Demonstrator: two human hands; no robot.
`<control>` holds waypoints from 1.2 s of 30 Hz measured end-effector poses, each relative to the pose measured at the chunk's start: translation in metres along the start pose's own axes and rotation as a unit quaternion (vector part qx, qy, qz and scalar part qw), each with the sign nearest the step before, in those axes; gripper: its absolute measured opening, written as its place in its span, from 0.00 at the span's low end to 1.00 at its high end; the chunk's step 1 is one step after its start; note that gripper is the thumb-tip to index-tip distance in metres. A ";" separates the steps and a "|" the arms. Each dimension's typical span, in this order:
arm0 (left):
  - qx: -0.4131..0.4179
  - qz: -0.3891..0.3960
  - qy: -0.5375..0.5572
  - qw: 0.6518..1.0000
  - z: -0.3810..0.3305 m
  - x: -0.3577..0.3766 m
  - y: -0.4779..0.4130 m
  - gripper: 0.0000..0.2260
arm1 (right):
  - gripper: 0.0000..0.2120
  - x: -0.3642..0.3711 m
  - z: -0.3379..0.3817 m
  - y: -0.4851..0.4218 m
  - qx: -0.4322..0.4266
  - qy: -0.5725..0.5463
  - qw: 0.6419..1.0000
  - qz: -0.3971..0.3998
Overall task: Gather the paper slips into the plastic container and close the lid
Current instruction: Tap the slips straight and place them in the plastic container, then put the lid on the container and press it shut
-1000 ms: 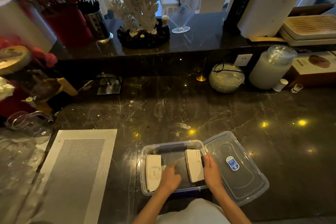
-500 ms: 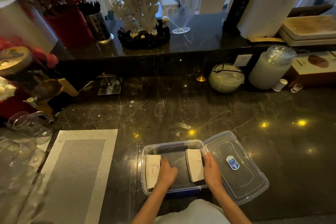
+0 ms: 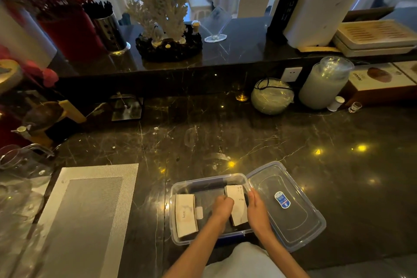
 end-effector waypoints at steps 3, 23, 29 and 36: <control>-0.003 -0.008 -0.004 1.000 -0.003 0.003 0.002 0.08 | 0.17 0.000 0.001 0.000 0.005 -0.004 1.000 0.001; 0.074 0.027 -0.098 0.992 -0.002 -0.022 -0.009 0.05 | 0.17 -0.021 0.015 0.006 0.028 -0.013 0.999 0.033; 0.256 -0.017 -0.225 0.940 -0.048 -0.002 -0.003 0.06 | 0.11 -0.083 -0.024 0.017 0.111 -0.055 0.981 -0.146; 0.332 0.029 -0.490 0.805 -0.105 0.090 -0.021 0.12 | 0.09 -0.129 -0.106 0.032 0.300 0.062 0.935 -0.176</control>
Point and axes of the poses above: each hand's wrist, its own y-axis away from the middle knuckle, its own x-axis out of the palm, z = x × y, the point moved 2 cm from there along -y, towards the middle knuckle, and after that the axes turned 13 degrees about y, right-handed, at the moved point
